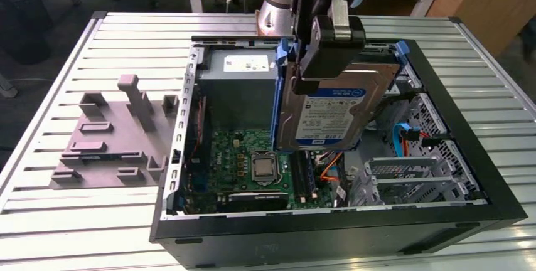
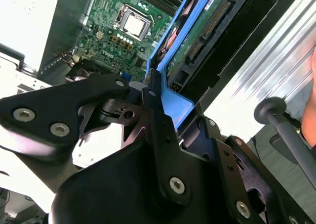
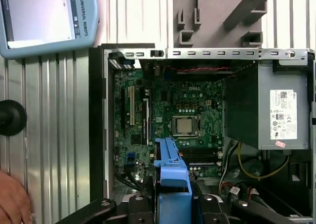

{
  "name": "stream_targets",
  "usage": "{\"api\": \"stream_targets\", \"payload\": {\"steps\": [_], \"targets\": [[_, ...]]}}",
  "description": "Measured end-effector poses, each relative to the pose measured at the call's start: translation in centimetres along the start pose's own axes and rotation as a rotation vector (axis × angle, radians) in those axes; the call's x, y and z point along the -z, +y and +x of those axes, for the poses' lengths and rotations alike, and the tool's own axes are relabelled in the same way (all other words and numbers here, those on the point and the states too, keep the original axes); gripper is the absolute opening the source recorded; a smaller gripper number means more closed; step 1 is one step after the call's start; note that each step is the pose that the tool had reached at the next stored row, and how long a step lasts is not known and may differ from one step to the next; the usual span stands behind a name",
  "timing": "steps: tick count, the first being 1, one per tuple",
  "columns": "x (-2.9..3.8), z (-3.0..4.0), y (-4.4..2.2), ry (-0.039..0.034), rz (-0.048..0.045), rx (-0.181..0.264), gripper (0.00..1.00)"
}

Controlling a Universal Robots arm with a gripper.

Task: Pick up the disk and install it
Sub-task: 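Insert the disk into the insertion slot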

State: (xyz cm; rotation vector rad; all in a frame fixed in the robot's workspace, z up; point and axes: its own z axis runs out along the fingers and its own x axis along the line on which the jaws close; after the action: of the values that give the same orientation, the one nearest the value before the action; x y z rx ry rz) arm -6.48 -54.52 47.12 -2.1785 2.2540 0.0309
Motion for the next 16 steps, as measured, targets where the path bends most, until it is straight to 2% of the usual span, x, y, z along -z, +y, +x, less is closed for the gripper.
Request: {"api": "stream_targets", "payload": {"steps": [10, 16], "targets": [[-0.22, 0.35, -0.96, 0.0013, 0.0000, 0.000, 0.37], [-0.39, 1.36, -1.03, 0.0012, 0.0001, 0.000, 0.37]]}}
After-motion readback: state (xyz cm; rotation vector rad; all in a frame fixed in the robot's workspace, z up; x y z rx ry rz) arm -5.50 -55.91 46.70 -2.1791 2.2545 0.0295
